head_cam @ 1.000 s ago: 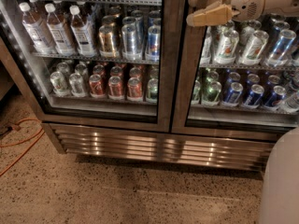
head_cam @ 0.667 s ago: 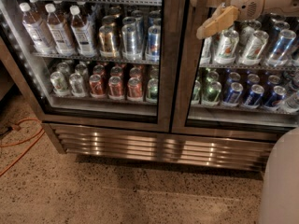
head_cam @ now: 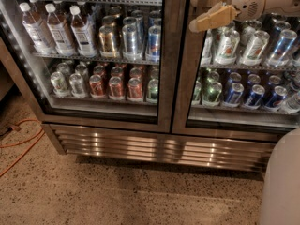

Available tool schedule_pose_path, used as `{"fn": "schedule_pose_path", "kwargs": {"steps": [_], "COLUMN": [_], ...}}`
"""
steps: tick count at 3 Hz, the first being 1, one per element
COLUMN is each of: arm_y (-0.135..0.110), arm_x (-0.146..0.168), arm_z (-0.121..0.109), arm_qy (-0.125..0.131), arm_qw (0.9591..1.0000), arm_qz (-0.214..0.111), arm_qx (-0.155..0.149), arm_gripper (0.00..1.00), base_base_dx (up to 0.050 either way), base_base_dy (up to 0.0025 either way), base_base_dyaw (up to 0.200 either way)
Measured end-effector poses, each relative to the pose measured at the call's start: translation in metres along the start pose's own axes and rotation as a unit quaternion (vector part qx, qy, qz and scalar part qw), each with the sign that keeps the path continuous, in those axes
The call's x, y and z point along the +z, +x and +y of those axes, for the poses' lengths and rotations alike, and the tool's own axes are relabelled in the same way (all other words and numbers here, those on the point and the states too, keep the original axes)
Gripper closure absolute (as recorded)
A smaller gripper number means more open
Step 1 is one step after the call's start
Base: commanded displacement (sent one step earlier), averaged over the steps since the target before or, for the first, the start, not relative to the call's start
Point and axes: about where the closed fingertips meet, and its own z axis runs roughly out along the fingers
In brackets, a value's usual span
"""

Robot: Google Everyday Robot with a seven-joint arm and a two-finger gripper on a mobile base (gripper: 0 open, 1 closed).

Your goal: Open right fridge door

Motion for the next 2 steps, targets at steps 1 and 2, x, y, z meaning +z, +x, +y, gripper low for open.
{"fn": "schedule_pose_path", "kwargs": {"steps": [1, 2], "arm_y": [0.0, 0.0], "arm_x": [0.0, 0.0001], "arm_z": [0.0, 0.0], "arm_qy": [0.0, 0.0], "arm_qw": [1.0, 1.0], "arm_qz": [0.0, 0.0], "arm_qx": [0.0, 0.0], "arm_gripper": [0.49, 0.73], "base_base_dx": [0.0, 0.0], "base_base_dy": [0.0, 0.0], "base_base_dyaw": [0.0, 0.0]}}
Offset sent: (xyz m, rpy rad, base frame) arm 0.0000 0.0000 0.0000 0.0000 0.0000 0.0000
